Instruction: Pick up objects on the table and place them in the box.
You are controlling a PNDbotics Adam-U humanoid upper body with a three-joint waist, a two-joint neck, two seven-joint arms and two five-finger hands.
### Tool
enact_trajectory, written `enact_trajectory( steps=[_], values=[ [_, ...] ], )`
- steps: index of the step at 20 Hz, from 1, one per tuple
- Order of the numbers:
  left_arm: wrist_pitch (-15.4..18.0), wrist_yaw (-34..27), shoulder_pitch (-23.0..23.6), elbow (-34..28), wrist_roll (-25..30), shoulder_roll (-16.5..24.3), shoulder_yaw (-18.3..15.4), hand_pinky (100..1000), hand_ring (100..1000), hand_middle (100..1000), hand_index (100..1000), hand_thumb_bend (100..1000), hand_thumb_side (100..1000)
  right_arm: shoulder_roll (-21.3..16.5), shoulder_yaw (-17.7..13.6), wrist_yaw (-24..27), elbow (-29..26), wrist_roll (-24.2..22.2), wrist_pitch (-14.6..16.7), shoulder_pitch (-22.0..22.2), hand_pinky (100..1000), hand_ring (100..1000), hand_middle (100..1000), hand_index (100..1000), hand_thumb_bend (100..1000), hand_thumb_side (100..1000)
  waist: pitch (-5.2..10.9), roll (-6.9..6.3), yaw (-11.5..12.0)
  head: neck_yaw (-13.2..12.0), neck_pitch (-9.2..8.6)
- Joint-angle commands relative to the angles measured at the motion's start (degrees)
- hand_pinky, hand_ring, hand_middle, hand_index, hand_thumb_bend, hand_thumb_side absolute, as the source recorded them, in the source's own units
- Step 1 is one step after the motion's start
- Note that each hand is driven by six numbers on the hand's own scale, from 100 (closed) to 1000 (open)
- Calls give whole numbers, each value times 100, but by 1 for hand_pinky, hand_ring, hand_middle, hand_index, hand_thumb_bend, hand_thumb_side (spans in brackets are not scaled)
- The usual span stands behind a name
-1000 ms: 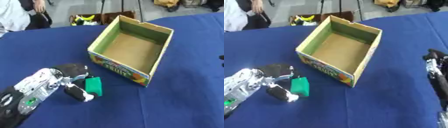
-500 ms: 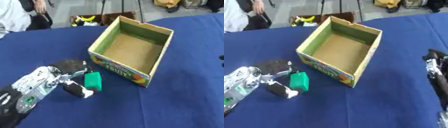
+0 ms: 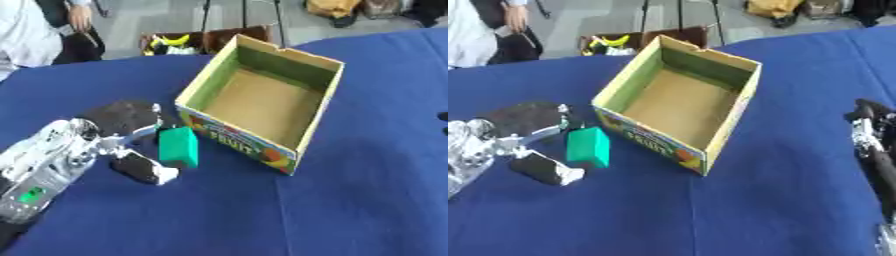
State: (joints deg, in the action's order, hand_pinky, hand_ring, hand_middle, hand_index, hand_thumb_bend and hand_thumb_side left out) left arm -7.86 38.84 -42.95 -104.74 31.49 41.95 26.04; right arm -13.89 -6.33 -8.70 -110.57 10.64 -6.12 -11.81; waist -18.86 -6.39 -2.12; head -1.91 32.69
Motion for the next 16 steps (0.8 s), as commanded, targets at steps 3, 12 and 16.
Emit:
enact_trajectory(
  steps=[3, 12, 16],
  values=[
    [-196, -210, -235, -766, -116, 357, -579, 100, 290, 402, 679, 100, 594, -117, -10, -9, -48, -7, 10, -16, 828, 868, 649, 824, 100, 716, 160, 5, -33, -33, 7],
    [-121, -504, -810, -267, -244, 158, -810, 100, 270, 388, 666, 100, 567, -141, 26, 4, -43, -34, 31, -42, 827, 867, 648, 824, 100, 716, 177, -27, -160, -155, -2],
    [278, -549, -1400, 686, -244, -304, -837, 100, 266, 386, 660, 100, 559, -169, 55, 9, -38, -53, 39, -60, 827, 867, 648, 824, 100, 714, 146, -91, -287, -242, 8]
  ],
)
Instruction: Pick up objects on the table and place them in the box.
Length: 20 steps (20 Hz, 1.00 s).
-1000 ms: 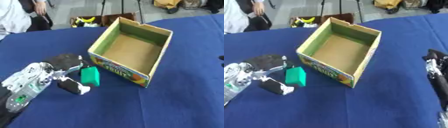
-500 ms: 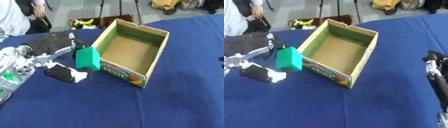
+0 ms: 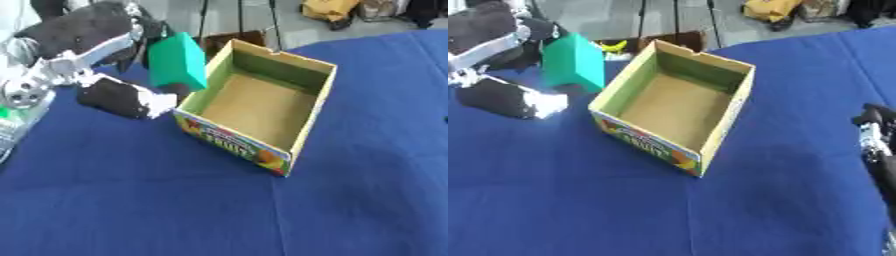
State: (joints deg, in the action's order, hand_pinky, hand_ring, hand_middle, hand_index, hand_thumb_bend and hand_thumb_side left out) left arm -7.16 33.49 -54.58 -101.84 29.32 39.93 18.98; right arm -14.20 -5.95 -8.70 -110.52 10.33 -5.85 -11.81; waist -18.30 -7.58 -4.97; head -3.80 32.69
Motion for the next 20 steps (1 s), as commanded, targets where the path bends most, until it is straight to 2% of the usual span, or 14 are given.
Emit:
enact_trajectory(
  steps=[1, 10, 20],
  values=[
    [311, 0, -350, 610, -30, -211, -150, 100, 264, 385, 659, 100, 556, -145, 24, 10, -45, -28, 14, -68, 828, 867, 648, 824, 100, 714, 80, 11, -28, -69, 15],
    [990, 562, -1006, 2390, -256, -994, -360, 100, 260, 392, 652, 100, 539, -177, 65, 20, -54, -79, 26, -144, 828, 868, 649, 824, 100, 715, -1, -84, -264, -186, -21],
    [1361, 1771, -1228, 3989, -691, -1784, -595, 100, 266, 413, 653, 100, 525, -141, 99, 54, -82, -115, 43, -274, 829, 868, 649, 824, 100, 715, -134, -86, -472, -308, -162]
  ],
)
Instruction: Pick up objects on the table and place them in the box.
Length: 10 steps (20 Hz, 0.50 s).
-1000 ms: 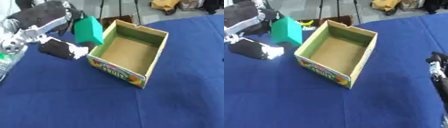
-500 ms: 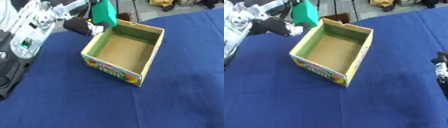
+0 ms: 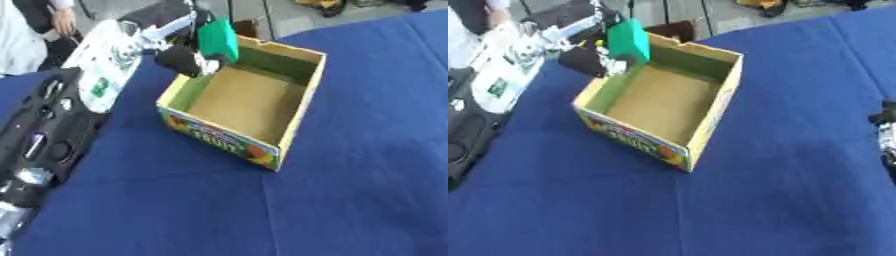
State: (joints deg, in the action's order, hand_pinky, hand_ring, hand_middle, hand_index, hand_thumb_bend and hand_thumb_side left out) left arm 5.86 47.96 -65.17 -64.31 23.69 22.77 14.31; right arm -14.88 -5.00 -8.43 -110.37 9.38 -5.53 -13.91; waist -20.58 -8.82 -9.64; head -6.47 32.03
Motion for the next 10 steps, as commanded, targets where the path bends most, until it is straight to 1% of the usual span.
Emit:
enact_trajectory(
  steps=[1, 6, 10],
  values=[
    [63, 506, -171, 348, -202, -149, -150, 100, 267, 414, 652, 100, 525, -66, 8, 29, -99, -24, 12, -71, 829, 869, 649, 824, 100, 715, 80, 41, -15, -56, -116],
    [66, 1368, -136, 769, -563, -411, -209, 100, 276, 423, 652, 100, 525, -53, 10, 35, -106, -31, 13, -90, 830, 869, 649, 824, 100, 715, 44, 42, -53, -85, -170],
    [103, 1794, -83, 997, -782, -560, -227, 100, 280, 427, 653, 100, 525, -49, 5, 37, -108, -28, 16, -99, 830, 868, 649, 824, 100, 715, 32, 51, -78, -92, -174]
  ],
)
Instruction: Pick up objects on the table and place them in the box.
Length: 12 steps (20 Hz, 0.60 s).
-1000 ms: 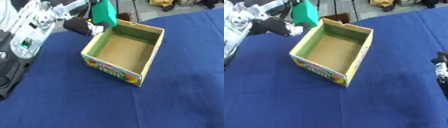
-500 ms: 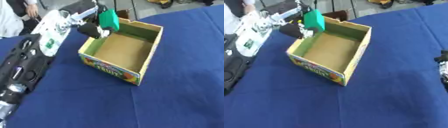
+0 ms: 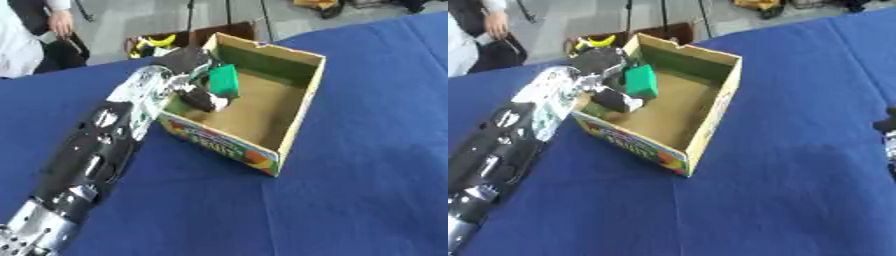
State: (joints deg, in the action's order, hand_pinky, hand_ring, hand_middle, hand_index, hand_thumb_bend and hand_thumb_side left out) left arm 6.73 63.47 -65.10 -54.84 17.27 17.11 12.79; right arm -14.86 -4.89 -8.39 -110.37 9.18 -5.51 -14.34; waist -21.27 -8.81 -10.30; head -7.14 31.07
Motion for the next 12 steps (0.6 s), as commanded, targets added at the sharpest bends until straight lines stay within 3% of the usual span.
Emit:
enact_trajectory(
  steps=[1, 8, 12],
  values=[
    [21, 320, -83, 92, -190, -25, -82, 100, 281, 429, 654, 100, 527, -49, -6, 33, -106, -8, 13, -55, 830, 868, 649, 824, 100, 715, 98, 53, -14, -27, -75],
    [26, 892, -43, 267, -514, -188, -110, 100, 286, 446, 666, 100, 540, -38, -3, 35, -101, -15, 15, -54, 830, 868, 649, 824, 100, 715, 81, 65, -10, -32, -27],
    [29, 1152, -31, 284, -701, -227, -106, 100, 341, 557, 745, 125, 560, -35, -6, 35, -99, -18, 15, -56, 830, 868, 649, 824, 100, 715, 72, 73, -16, -33, -19]
  ],
)
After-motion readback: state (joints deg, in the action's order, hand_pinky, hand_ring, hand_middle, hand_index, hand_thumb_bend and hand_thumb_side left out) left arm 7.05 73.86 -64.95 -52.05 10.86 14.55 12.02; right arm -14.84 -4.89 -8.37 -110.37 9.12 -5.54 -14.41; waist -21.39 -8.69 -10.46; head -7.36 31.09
